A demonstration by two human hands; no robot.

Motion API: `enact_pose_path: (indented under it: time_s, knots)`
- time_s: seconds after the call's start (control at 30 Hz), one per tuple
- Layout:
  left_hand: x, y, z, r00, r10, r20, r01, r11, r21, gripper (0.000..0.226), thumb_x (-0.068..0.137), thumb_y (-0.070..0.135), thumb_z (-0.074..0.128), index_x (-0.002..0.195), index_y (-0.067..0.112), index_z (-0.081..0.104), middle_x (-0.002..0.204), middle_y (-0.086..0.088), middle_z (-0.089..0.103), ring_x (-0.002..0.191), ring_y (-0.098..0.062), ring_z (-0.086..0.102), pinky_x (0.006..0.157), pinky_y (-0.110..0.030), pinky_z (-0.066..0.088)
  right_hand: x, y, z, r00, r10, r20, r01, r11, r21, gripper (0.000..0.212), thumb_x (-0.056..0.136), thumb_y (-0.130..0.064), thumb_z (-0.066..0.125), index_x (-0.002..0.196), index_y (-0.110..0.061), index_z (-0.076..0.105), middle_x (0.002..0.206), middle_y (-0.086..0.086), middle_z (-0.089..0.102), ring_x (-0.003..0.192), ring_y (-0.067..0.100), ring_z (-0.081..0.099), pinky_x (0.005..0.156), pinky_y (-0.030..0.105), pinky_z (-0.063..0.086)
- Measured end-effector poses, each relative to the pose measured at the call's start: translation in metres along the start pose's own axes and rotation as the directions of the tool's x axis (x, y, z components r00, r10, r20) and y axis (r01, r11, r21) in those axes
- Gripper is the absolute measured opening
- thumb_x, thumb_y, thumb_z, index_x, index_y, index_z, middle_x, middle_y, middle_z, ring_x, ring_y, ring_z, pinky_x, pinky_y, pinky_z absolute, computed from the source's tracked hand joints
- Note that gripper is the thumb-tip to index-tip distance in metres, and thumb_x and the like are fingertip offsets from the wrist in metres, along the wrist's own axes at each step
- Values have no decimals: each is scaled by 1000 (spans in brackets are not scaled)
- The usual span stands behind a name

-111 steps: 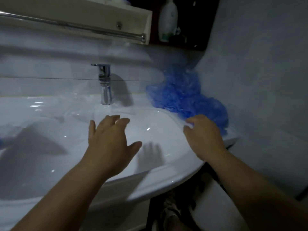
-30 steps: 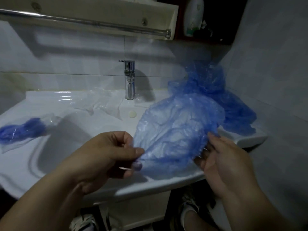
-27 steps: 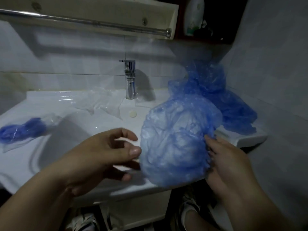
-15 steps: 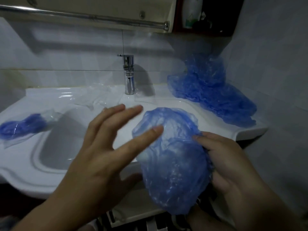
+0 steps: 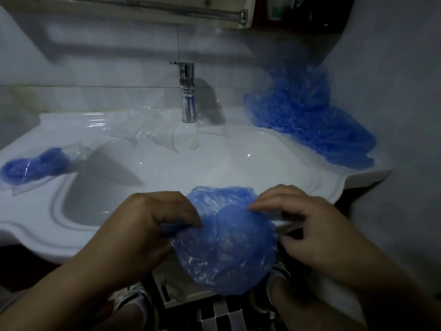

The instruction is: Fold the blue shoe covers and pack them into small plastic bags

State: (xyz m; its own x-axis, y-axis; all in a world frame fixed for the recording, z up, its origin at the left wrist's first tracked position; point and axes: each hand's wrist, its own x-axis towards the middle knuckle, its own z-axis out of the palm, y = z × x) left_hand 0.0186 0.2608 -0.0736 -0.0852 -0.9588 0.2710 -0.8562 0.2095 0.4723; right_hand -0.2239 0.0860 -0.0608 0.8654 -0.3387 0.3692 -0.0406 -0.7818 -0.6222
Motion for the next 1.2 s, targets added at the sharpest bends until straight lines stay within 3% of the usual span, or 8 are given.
enact_pose_path:
  time_s: [0.07, 0.2, 0.33, 0.53, 0.7, 0.93, 1.1, 1.2]
  knots:
    - [-4, -12, 3, 997, -40, 63, 43, 998, -46, 44, 37, 63, 80, 74, 40, 75, 72, 23, 70, 78, -6, 72, 69, -26, 58, 0, 7, 6, 999, -39, 35, 42, 994, -100, 67, 57, 5, 70, 114, -31, 69, 114, -18, 63, 116, 8, 55, 95, 11, 39]
    - [2, 20, 3, 970, 21, -241, -61, 985, -160, 21, 70, 18, 66, 88, 27, 73, 86, 9, 74, 78, -14, 72, 69, -36, 56, 4, 8, 16, 997, -56, -47, 49, 990, -131, 55, 59, -12, 79, 109, -35, 69, 105, -22, 65, 105, 2, 56, 87, 9, 41]
    - [0, 27, 0, 969, -99, -226, 72, 989, -127, 13, 74, 37, 69, 87, 34, 73, 84, 13, 73, 78, -1, 69, 68, -24, 53, 6, 4, 16, 990, 3, -139, 7, 997, 73, 39, 72, -3, 72, 93, -36, 70, 98, -15, 67, 92, 1, 63, 81, 12, 47]
    - [2, 38, -9, 899, -414, -140, 319, 840, -439, 33, 81, 46, 70, 112, 39, 61, 81, 2, 77, 75, -15, 74, 69, -29, 57, 11, -10, 1, 952, 303, -44, -289, 936, 201, 56, 92, -19, 61, 143, -33, 42, 98, -3, 74, 93, 2, 69, 86, 21, 52]
    - [8, 45, -7, 784, -544, -299, 476, 836, -273, 44, 79, 52, 49, 117, 32, 56, 61, 12, 71, 55, 2, 66, 58, -13, 47, 21, -13, 7, 881, 440, -173, -423, 897, 126, 50, 95, -36, 53, 144, -33, 42, 109, -3, 71, 97, 5, 67, 94, 28, 50]
    - [8, 37, -1, 646, -625, -438, 636, 758, -144, 40, 89, 34, 62, 127, 36, 49, 58, 12, 69, 62, -2, 65, 76, -35, 53, 29, -12, 17, 859, 448, -247, -477, 876, -71, 42, 98, -24, 47, 141, -26, 49, 132, -1, 60, 112, 11, 59, 95, 27, 48]
    - [12, 52, -1, 587, -364, -723, 553, 833, 30, 44, 87, 23, 63, 129, 32, 51, 91, 18, 60, 80, 7, 52, 70, -21, 43, 31, -15, 17, 870, 424, -253, -470, 867, -164, 41, 98, -20, 45, 138, -23, 53, 137, -5, 57, 117, 10, 56, 80, 12, 40]
    - [23, 74, 17, 781, -160, -604, 332, 925, 185, 45, 94, 44, 41, 133, 25, 54, 126, 10, 57, 111, 4, 50, 102, -15, 36, 34, -15, 17, 871, 434, -232, -479, 856, -195, 41, 98, -18, 44, 137, -23, 53, 138, -4, 56, 119, 11, 55, 77, 8, 38]
